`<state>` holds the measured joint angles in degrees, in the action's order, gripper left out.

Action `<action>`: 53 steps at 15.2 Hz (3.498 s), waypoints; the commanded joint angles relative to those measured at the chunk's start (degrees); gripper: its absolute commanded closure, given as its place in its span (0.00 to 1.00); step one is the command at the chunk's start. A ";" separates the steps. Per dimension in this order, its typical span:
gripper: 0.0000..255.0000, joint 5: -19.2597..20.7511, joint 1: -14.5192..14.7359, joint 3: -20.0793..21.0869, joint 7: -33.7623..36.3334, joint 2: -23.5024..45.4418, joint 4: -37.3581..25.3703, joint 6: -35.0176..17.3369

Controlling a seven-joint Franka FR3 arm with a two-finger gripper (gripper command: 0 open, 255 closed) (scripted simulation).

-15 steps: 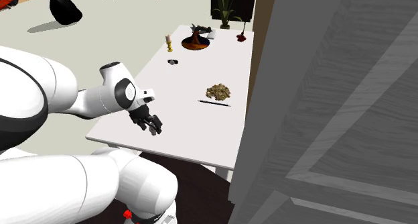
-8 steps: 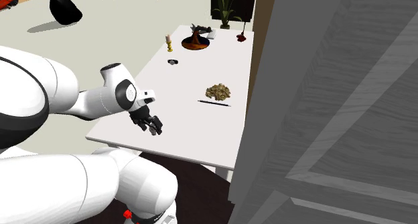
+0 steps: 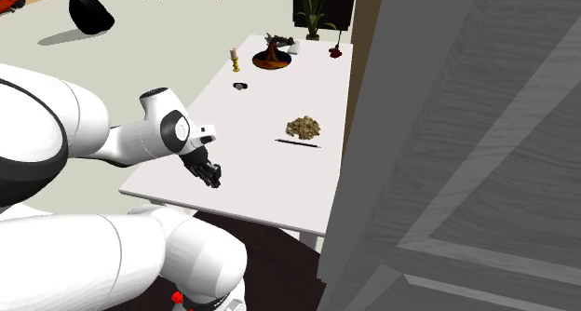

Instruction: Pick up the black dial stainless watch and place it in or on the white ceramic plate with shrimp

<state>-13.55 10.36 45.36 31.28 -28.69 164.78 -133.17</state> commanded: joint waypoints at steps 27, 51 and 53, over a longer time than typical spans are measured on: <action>1.00 5.42 -2.28 -11.05 -8.32 -7.60 -11.11 17.72; 1.00 34.92 -22.12 -15.98 -12.35 39.59 -53.17 16.11; 1.00 36.69 -21.83 -16.75 -12.87 43.73 -58.47 17.70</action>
<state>22.23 -11.42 29.06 18.84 13.10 108.67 -116.03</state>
